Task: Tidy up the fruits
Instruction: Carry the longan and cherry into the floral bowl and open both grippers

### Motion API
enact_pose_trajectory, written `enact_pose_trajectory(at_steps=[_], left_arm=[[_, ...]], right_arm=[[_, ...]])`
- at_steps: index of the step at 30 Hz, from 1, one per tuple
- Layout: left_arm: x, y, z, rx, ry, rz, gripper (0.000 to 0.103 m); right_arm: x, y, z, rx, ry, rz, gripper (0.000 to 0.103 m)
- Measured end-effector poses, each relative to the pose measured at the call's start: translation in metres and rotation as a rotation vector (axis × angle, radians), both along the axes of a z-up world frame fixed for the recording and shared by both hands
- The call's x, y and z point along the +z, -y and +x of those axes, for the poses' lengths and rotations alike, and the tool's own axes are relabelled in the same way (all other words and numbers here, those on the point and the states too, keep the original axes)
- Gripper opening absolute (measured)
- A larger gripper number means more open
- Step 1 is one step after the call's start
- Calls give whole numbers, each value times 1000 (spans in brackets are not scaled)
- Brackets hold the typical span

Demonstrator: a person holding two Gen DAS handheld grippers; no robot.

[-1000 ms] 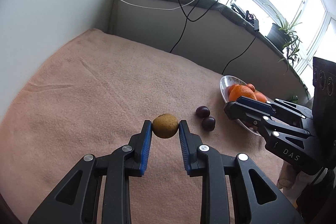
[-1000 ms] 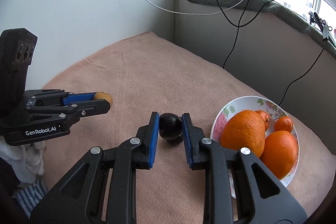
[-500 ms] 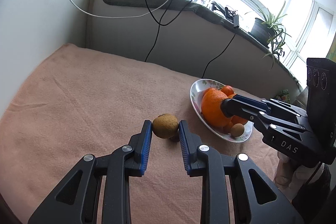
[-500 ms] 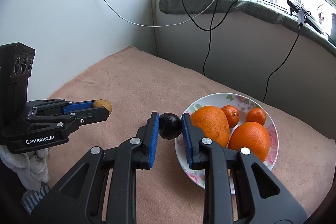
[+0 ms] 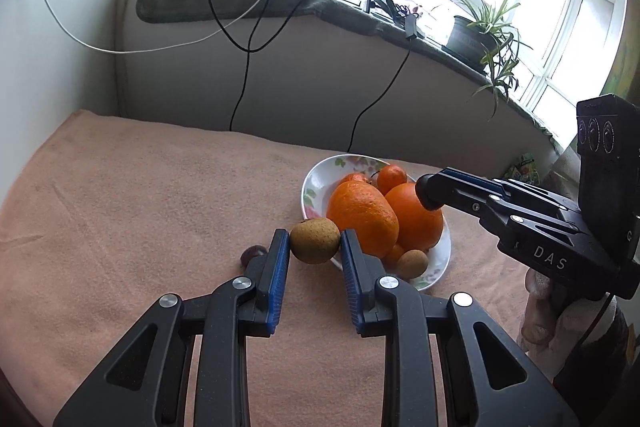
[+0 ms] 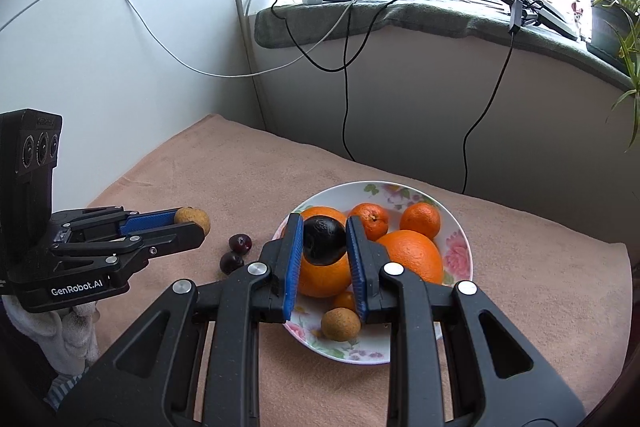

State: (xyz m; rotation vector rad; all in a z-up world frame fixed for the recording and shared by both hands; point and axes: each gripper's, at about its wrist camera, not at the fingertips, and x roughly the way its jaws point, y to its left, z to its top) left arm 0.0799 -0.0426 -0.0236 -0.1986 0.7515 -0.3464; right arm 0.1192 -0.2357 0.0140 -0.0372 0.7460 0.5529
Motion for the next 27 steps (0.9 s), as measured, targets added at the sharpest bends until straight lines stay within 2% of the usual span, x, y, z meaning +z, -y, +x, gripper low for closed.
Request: enact_pose_trajectory(at_steps=[10,21,27], left_arm=[[2,31,17,-65,2,9,25],[5,59,31,-123,6,3,25],[4,72,35,-152,2,2,25]], right_arm=[[-4,20,28,-32,-19,25,23],[-23,22,70,-20,-113,97,23],[-32,19,82,-15,-144,100,23]])
